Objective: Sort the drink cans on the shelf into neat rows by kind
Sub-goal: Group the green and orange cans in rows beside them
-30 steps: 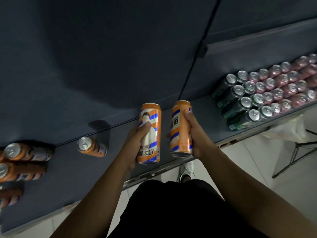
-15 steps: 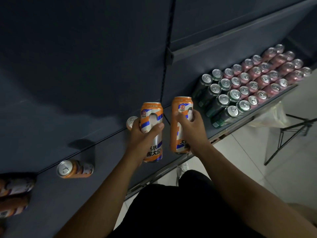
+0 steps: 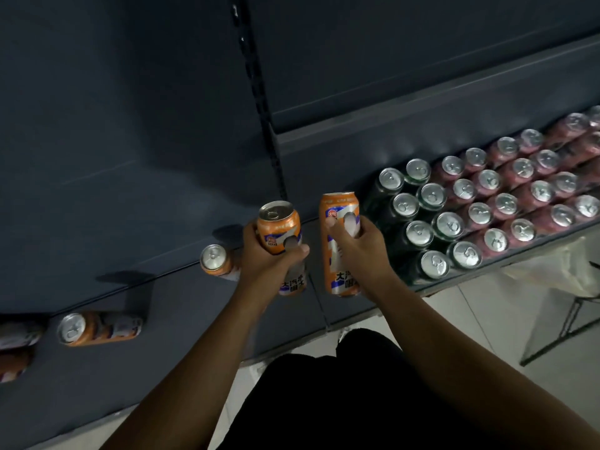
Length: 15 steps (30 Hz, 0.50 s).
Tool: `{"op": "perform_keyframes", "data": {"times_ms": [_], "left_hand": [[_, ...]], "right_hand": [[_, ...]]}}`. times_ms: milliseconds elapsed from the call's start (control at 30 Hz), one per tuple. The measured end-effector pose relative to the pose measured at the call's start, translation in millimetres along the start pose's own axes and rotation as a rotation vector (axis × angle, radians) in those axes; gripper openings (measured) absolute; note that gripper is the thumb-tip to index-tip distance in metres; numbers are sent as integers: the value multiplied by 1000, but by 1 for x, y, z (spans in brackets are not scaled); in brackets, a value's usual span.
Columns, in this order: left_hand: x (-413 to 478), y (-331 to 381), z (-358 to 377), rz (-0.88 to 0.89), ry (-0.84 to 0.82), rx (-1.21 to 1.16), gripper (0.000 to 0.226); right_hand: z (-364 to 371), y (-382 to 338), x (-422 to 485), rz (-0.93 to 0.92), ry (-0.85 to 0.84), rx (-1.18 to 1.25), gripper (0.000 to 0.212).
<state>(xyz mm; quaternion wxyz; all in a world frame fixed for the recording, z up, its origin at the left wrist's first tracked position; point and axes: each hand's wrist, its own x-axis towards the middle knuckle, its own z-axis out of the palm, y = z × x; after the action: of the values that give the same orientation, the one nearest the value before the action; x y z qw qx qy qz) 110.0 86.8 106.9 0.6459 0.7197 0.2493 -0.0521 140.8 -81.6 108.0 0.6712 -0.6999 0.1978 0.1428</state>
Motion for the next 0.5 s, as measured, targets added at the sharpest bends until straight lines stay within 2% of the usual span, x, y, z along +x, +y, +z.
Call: {"op": "perform_keyframes", "data": {"times_ms": [233, 333, 500], "left_hand": [[25, -14, 56, 28, 110, 14, 69], [33, -25, 71, 28, 112, 23, 69], [51, -45, 86, 69, 230, 79, 69]], "right_hand": [[-33, 0, 55, -82, -83, -119, 29], [-43, 4, 72, -97, -103, -180, 33], [-51, 11, 94, -135, -126, -302, 42]]}}
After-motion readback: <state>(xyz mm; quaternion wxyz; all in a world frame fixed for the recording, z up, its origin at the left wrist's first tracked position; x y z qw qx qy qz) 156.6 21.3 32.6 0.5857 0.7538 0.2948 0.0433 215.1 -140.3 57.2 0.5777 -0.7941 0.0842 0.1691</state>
